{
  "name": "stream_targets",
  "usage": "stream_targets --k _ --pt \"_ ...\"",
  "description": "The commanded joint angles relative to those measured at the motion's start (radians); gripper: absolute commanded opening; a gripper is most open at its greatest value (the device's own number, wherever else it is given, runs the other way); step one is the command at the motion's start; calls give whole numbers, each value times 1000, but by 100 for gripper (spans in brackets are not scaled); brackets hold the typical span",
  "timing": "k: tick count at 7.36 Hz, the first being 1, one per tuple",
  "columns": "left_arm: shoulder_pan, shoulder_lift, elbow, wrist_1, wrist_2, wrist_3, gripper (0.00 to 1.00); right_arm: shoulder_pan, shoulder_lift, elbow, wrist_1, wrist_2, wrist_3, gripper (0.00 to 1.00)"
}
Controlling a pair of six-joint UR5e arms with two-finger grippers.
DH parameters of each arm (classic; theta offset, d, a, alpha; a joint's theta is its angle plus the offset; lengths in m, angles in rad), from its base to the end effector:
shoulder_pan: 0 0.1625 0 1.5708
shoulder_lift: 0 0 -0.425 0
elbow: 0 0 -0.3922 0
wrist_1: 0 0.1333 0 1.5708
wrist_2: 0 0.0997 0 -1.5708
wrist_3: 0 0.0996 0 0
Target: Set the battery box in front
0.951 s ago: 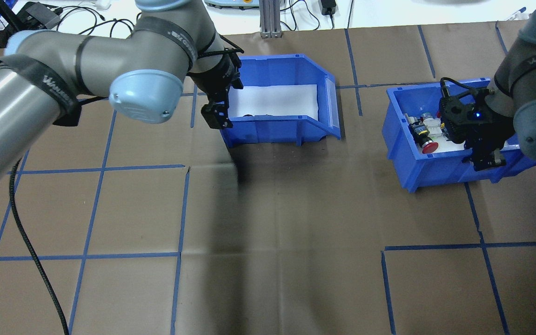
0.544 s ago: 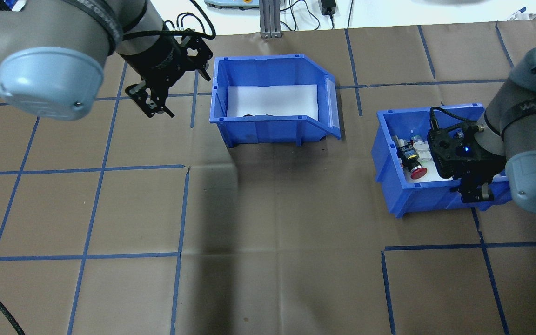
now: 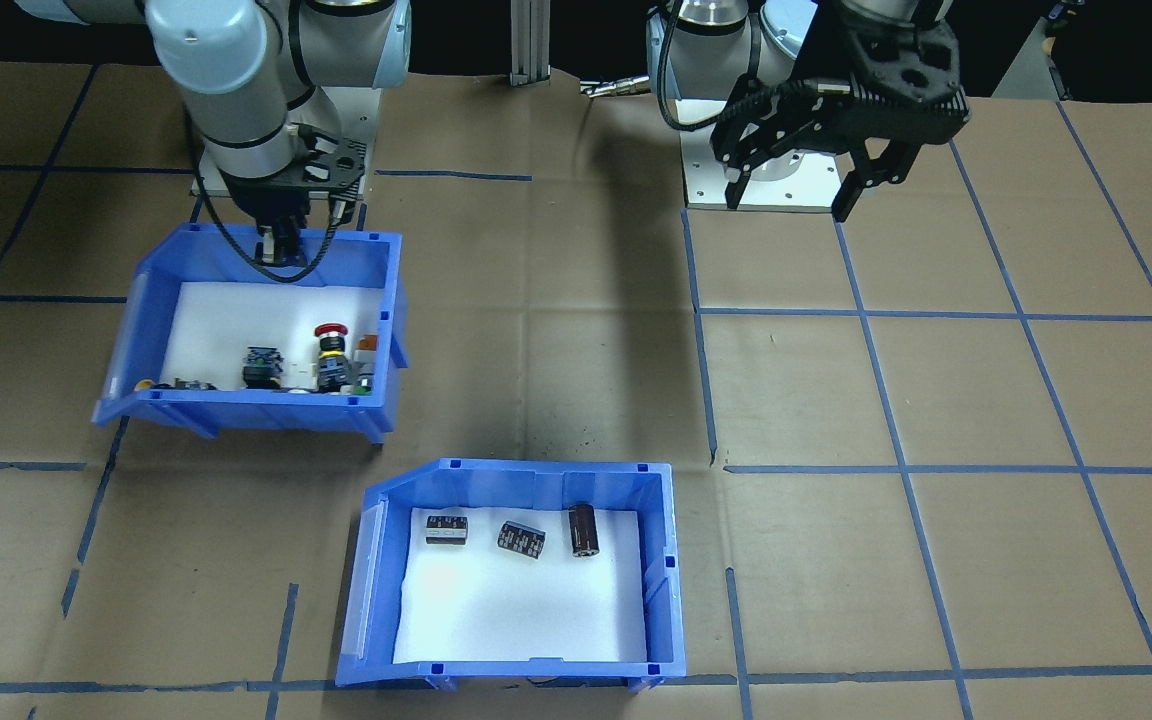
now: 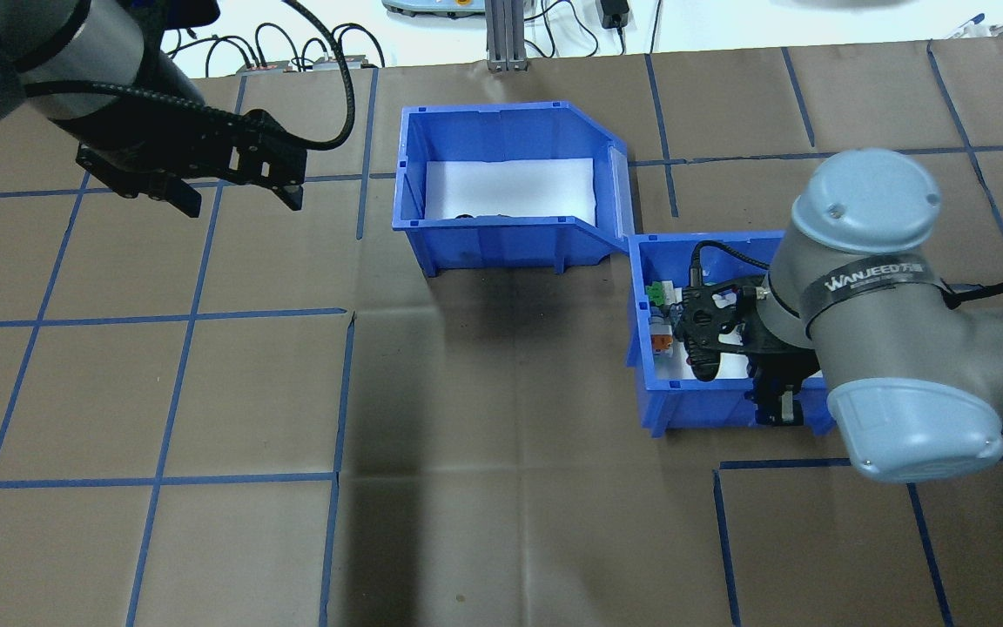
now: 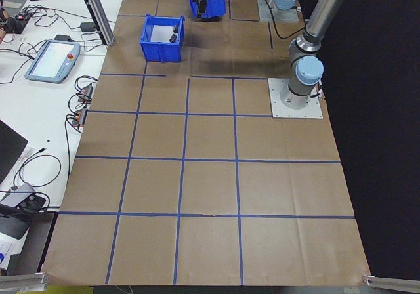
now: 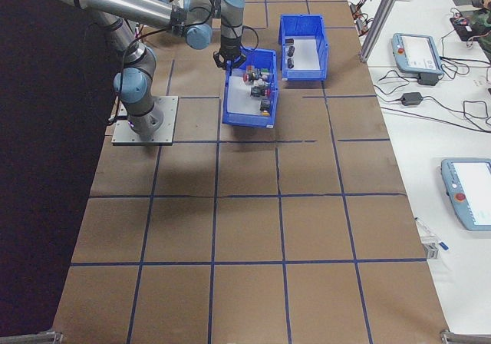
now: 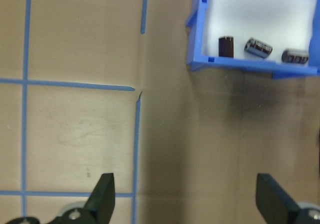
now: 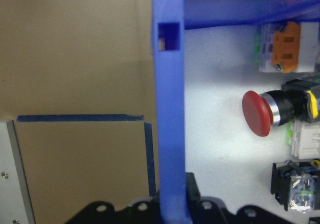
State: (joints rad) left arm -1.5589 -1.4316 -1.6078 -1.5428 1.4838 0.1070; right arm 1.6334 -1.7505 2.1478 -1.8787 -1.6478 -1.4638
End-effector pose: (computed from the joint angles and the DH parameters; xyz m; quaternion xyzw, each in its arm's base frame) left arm -0.1367 -0.4446 0.5380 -0.0502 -0.9957 0.0674 0.0395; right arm 0.1489 -0.3675 0.3211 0.6913 -0.7202 -0.0589 0.0006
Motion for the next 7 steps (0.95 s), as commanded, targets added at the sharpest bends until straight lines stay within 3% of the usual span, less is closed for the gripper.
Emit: stream_targets --k 1,3,4,5,7 --pt "25 30 -17 -20 6 94 99 162 3 14 -38 0 165 7" --pt "25 43 -27 -49 39 99 99 296 32 12 -110 3 306 7" --pt "26 60 -40 -72 132 99 99 368 80 7 -184 2 380 7" --pt "23 77 -56 -85 138 97 99 425 132 6 -251 0 414 7" --pt "25 88 -90 -73 136 100 99 447 147 6 -263 3 436 7"
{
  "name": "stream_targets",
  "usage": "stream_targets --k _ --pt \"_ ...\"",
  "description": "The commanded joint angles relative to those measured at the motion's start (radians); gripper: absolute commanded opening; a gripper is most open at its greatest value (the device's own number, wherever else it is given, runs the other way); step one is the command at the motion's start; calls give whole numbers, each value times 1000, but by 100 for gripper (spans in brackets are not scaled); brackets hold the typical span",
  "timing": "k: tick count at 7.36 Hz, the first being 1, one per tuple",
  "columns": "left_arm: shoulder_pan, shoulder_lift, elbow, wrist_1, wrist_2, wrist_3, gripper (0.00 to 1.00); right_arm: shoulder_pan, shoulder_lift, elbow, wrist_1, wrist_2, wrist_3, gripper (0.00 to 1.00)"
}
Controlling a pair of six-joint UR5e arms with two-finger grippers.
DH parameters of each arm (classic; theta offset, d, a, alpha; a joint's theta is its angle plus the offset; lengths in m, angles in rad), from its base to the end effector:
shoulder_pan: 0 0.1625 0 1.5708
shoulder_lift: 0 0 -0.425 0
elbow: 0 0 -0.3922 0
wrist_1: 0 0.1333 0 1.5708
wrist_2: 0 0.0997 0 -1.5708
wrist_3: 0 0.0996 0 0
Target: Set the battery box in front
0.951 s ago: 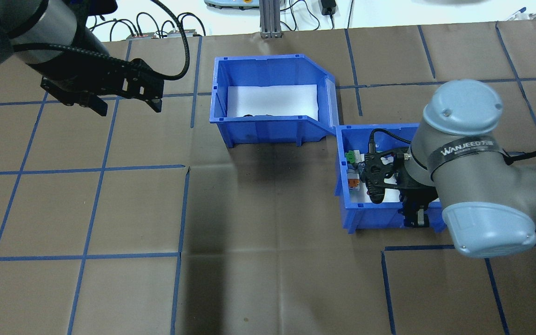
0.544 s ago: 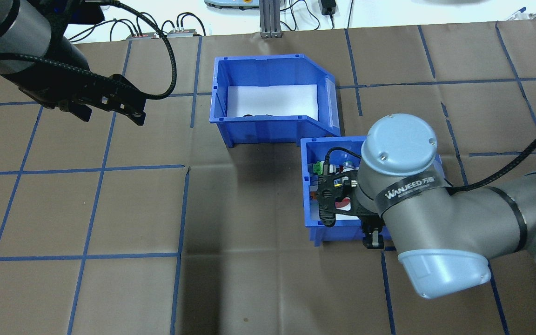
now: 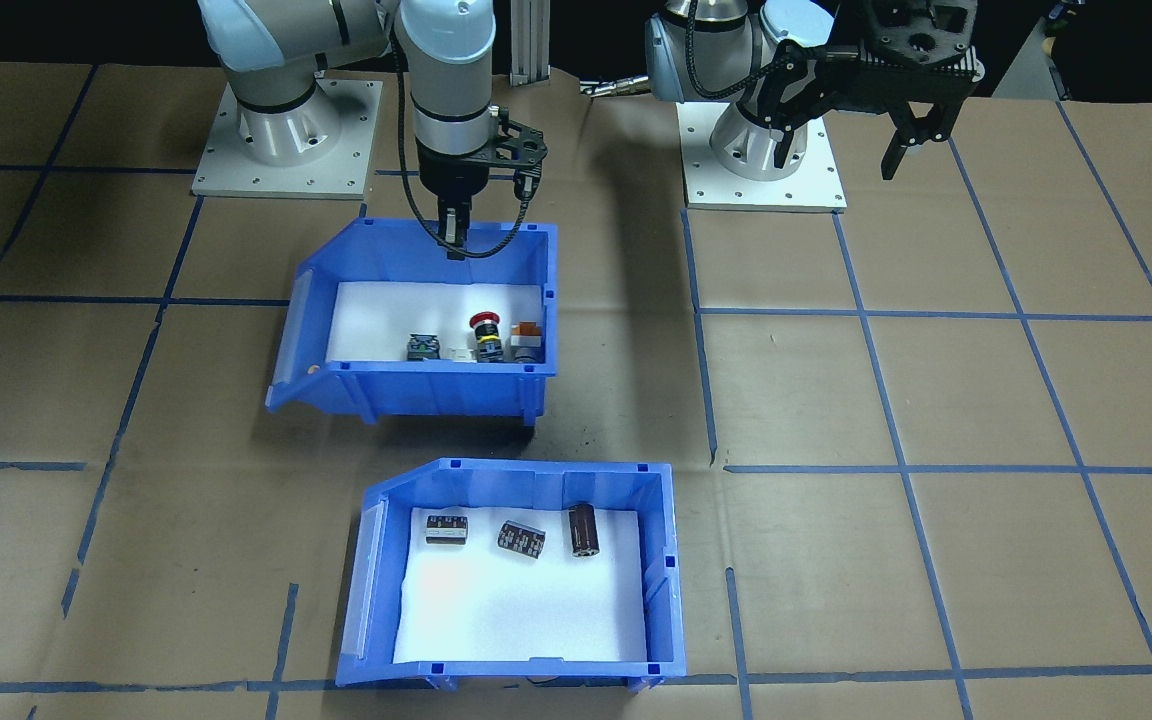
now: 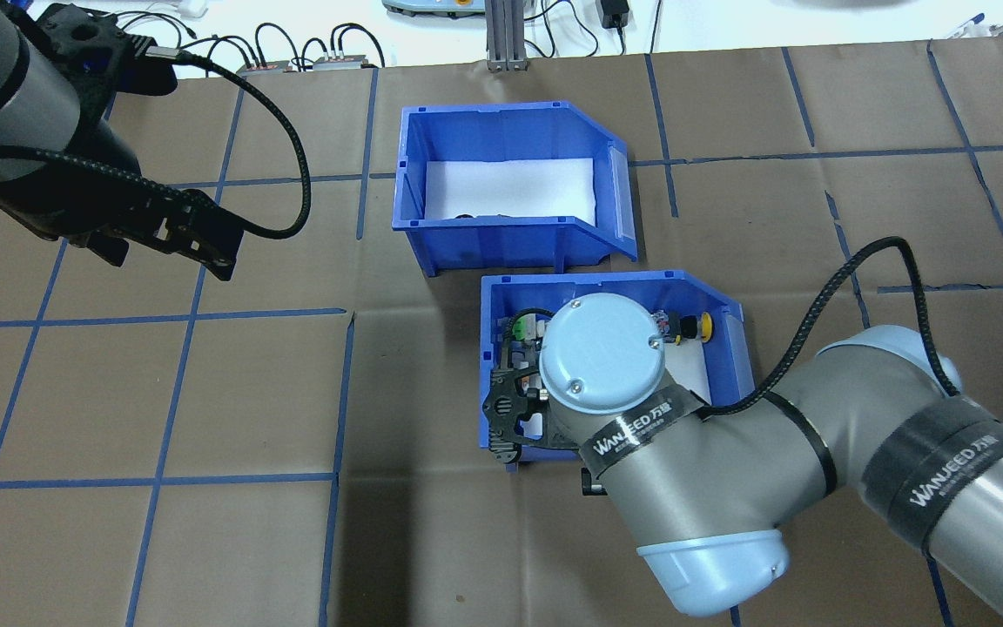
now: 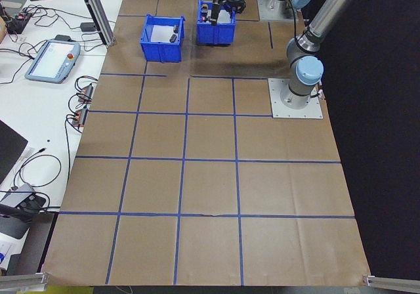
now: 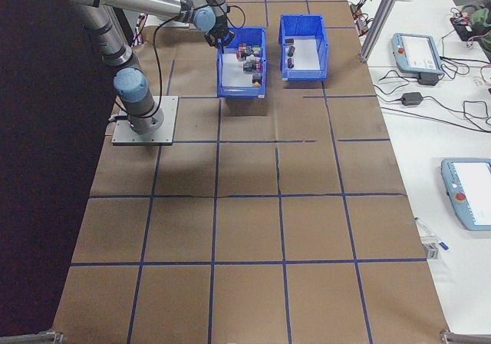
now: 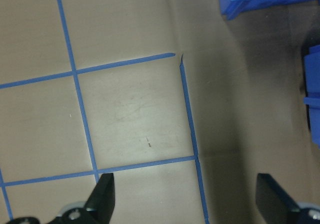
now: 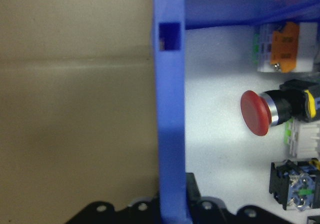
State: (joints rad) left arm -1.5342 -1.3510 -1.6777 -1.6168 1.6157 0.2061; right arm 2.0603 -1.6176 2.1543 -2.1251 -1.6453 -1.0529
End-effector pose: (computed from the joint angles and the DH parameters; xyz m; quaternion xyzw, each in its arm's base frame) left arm -0.1140 -0.4076 0.5288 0.0838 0.9957 -0.0305 0.0263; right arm 0.3079 -0.3103 0.2889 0.6963 -0.7168 -0.0019 0.0382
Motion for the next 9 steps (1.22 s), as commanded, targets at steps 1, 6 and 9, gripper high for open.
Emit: stream_targets --k 1,6,9 --pt "0 7 -28 5 9 2 99 27 15 4 -15 21 36 7" --pt "2 -11 -39 12 7 -1 99 58 12 -1 -16 74 37 100" --pt "2 1 -47 38 10 7 99 29 -60 -94 78 56 37 100"
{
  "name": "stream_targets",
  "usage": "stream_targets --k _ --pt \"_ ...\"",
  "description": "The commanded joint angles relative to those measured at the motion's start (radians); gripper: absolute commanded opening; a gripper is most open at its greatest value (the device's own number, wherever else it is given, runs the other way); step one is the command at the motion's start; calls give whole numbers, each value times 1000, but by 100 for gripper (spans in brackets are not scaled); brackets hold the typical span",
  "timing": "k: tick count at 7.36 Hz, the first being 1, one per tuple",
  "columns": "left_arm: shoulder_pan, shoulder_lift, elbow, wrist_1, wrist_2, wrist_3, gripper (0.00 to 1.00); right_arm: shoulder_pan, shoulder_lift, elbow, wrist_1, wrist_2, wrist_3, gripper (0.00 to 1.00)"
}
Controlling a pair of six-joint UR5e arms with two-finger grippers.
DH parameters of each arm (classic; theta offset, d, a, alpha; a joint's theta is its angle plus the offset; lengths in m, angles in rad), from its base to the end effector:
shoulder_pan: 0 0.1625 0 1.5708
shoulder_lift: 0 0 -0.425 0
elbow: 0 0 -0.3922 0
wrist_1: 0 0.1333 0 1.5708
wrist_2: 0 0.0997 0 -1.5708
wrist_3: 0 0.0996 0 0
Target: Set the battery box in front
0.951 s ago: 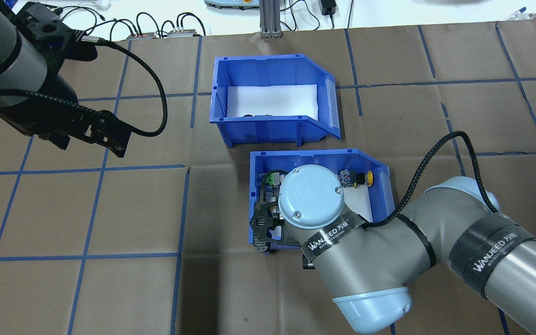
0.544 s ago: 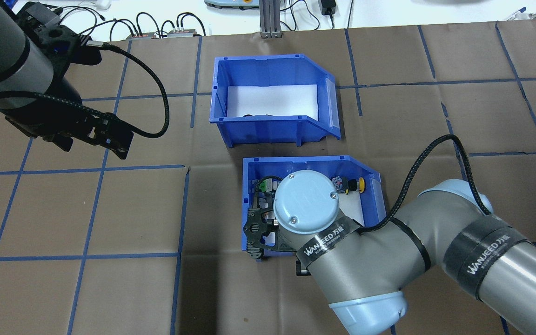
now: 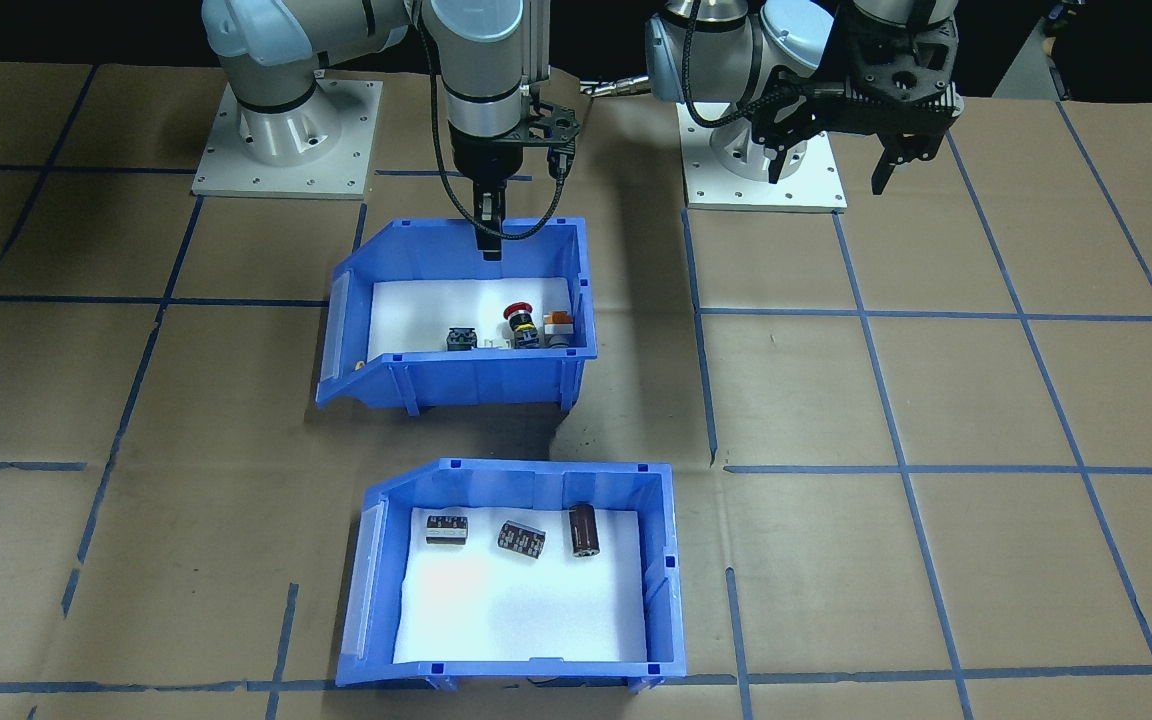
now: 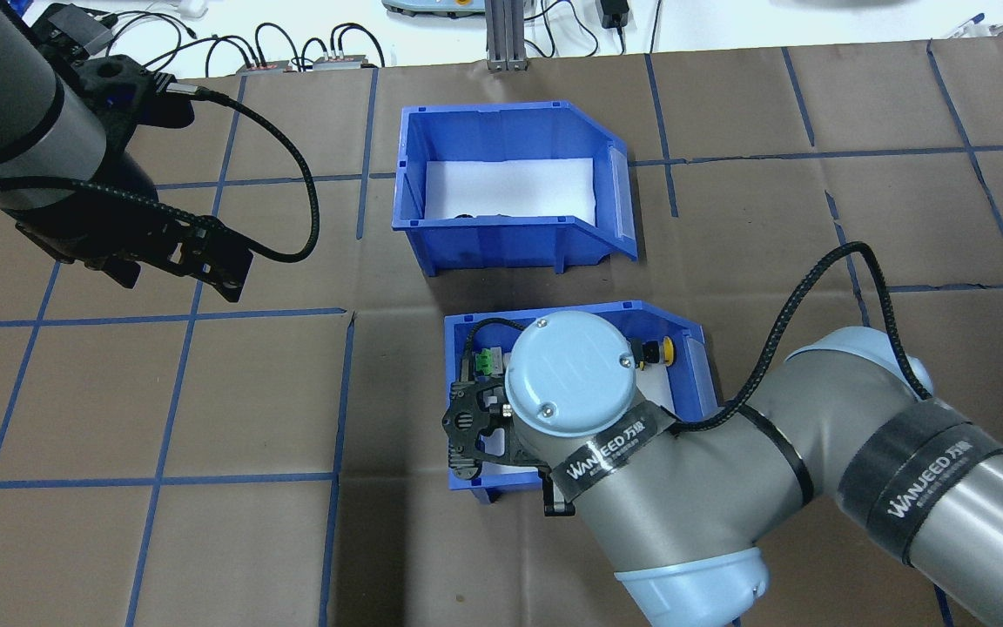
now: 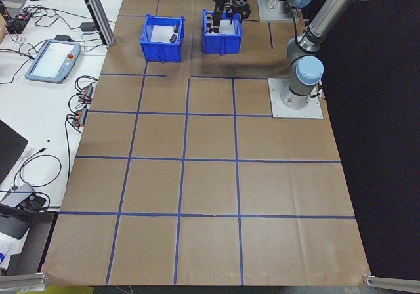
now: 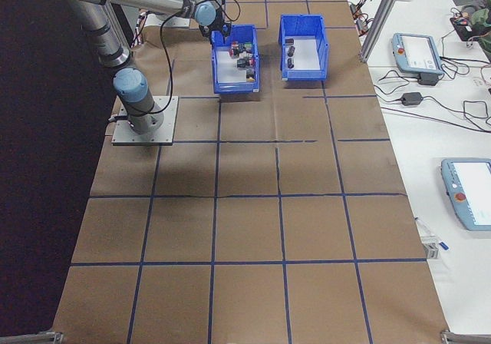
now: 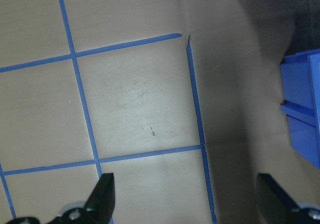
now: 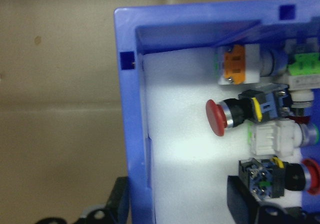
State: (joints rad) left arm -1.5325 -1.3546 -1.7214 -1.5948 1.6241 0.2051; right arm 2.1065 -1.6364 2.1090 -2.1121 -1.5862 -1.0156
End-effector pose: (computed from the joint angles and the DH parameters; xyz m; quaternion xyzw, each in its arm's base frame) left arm -0.1124 -0.4085 0.5081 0.0827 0.9960 -0.0174 0.0290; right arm 0.3316 -0.3005 0.3155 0.6996 -0.7137 0.0315 0.0156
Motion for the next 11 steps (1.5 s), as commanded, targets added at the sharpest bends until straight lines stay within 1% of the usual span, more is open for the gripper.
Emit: stream_targets --k 1,2,4,6,7,8,9,10,11 --pt "0 6 -4 18 5 14 99 -51 -72 -96 167 -6 3 100" --pt "0 6 -4 18 5 14 99 -125 -82 -128 216 -5 3 100" --pt "0 6 -4 18 5 13 99 -322 -82 -156 219 5 89 100" --pt "0 6 -6 16 -3 13 99 -468 -76 -199 225 11 257 100" --pt "0 12 -10 15 0 10 99 -509 -63 -230 280 11 379 100" --pt "0 17 -18 18 8 10 99 -535 -62 -281 325 9 549 100" --pt "0 32 -21 18 8 7 99 -543 -43 -344 415 8 741 100" --pt "-2 40 -23 18 4 -3 99 -548 -10 -424 482 3 938 100" --pt "2 44 -21 18 8 11 99 -543 33 -478 507 8 1035 100"
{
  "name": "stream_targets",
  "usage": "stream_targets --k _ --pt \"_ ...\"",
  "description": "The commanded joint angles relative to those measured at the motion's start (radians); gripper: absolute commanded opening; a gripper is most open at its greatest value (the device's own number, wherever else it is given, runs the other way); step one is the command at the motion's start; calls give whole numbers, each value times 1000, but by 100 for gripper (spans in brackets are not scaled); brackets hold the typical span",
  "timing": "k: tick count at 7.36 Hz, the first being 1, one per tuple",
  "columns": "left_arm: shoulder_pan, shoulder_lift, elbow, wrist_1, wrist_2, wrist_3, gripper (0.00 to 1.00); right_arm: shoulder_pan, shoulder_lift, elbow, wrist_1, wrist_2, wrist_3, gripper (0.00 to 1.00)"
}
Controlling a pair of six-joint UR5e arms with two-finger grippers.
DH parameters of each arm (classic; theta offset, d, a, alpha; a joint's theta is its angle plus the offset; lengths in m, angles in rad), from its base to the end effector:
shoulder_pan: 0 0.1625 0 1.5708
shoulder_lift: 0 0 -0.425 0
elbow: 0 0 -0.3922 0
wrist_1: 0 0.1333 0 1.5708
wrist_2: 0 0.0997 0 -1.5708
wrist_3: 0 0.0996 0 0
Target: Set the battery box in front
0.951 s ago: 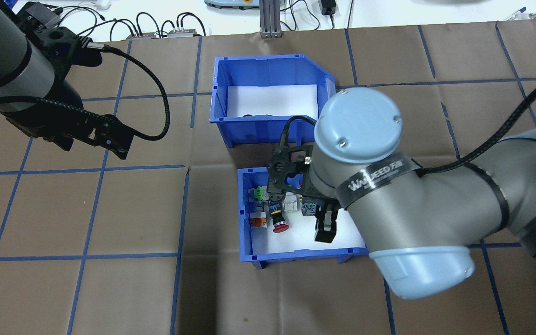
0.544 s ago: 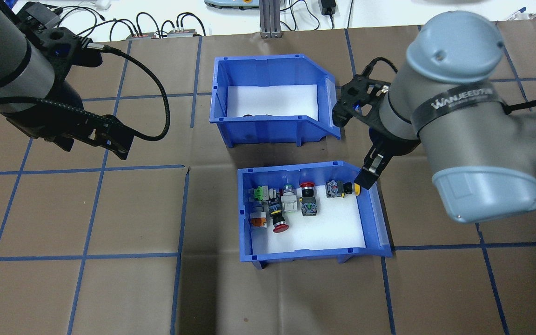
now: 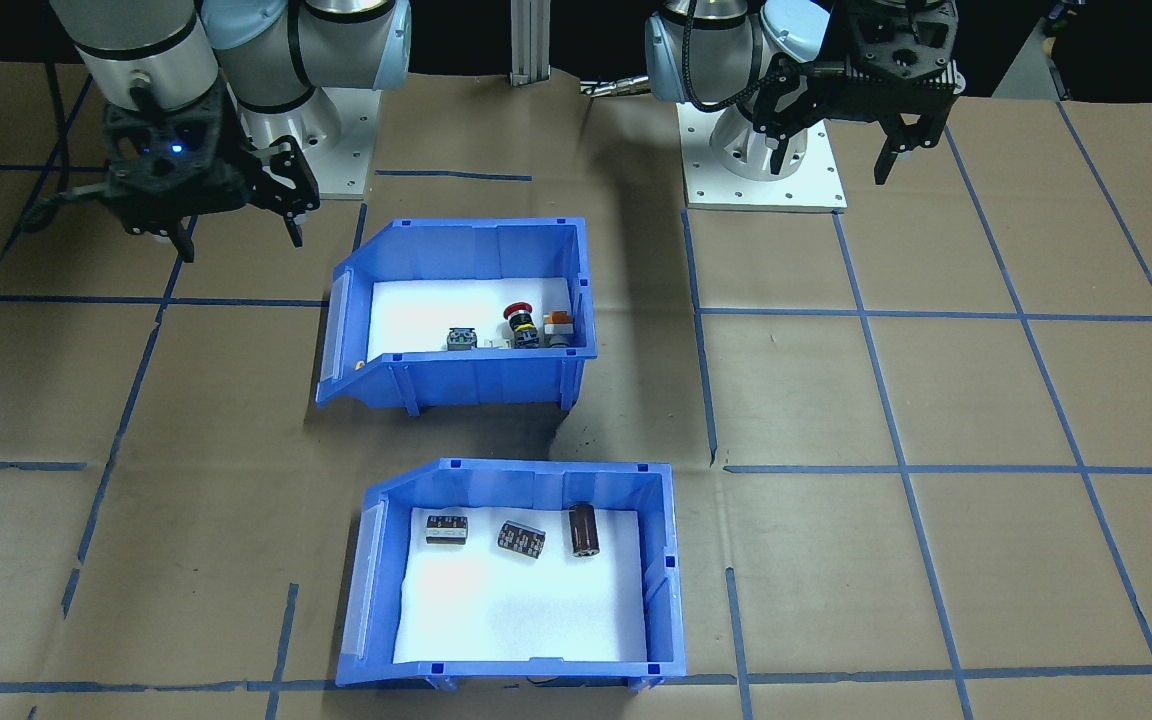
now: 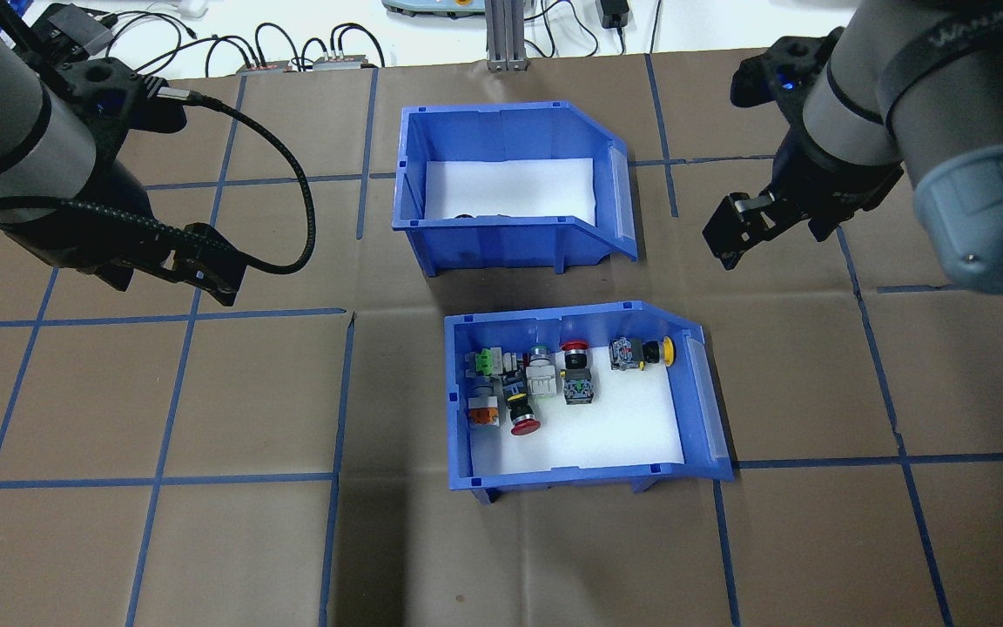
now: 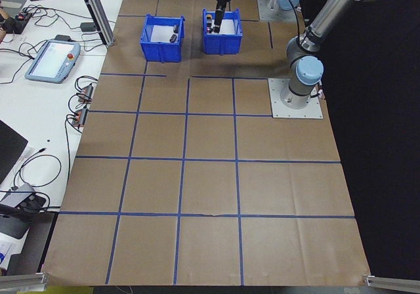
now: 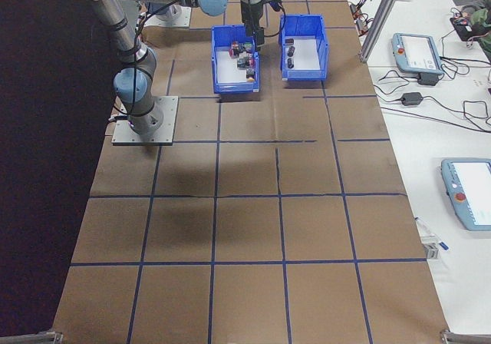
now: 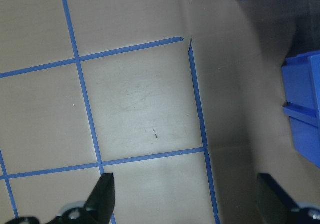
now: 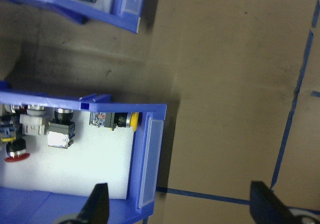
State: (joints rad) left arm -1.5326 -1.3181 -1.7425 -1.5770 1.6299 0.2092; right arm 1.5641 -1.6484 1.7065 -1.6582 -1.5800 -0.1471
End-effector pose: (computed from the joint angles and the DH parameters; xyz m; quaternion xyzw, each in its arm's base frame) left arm -0.1124 -0.3961 0.5140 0.0842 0.9953 -0.0334 0.0339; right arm 0.1293 -0.4620 0.4668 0.0701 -0.9974 0.0143 0.0057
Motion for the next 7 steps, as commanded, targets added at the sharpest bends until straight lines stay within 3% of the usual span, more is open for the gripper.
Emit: stream_targets --k 1,7 --pt "6 7 -2 0 4 6 99 -1 76 -97 57 2 190 100" --pt "9 7 -2 -3 2 7 99 2 81 -96 58 -2 228 100"
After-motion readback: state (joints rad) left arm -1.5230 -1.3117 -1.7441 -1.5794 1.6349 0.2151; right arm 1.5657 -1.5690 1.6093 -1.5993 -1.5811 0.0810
